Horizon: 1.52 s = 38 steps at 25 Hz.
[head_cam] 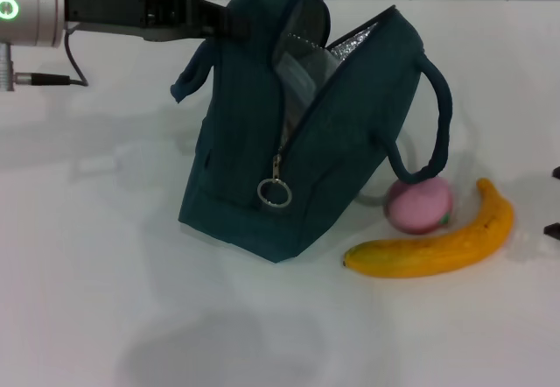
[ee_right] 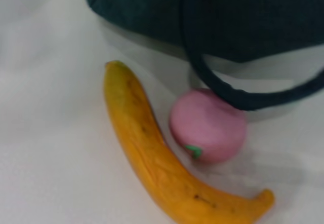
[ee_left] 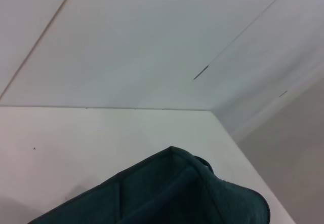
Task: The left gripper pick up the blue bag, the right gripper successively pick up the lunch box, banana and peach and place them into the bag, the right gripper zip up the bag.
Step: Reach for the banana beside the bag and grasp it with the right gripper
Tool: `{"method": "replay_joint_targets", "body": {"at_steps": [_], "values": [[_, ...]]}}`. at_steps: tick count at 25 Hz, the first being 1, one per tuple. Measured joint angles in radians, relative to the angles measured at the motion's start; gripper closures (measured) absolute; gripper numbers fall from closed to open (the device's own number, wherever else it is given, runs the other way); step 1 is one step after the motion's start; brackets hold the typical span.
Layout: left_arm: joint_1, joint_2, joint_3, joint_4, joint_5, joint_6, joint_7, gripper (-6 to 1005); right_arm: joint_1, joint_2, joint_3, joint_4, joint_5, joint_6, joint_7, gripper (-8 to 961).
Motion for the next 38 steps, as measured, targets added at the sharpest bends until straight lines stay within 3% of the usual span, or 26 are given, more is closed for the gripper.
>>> {"method": "replay_joint_targets", "body": {"at_steps": [17,22,38], "values": [[0.007,-0.014,-0.001,-0.009,-0.056,0.001,-0.017,943,0.061,0.003,-0.122,0.194,-0.010,0.150,-0.175,186],[0.011,-0.012,-0.001,-0.009,-0.065,0.001,-0.017,943,0.069,0.003,-0.154,0.205,-0.010,0.164,-0.210,85],[0.011,-0.010,-0.001,-0.009,-0.068,0.006,-0.017,942,0.098,0.007,-0.214,0.297,-0.008,0.198,-0.230,84]]}}
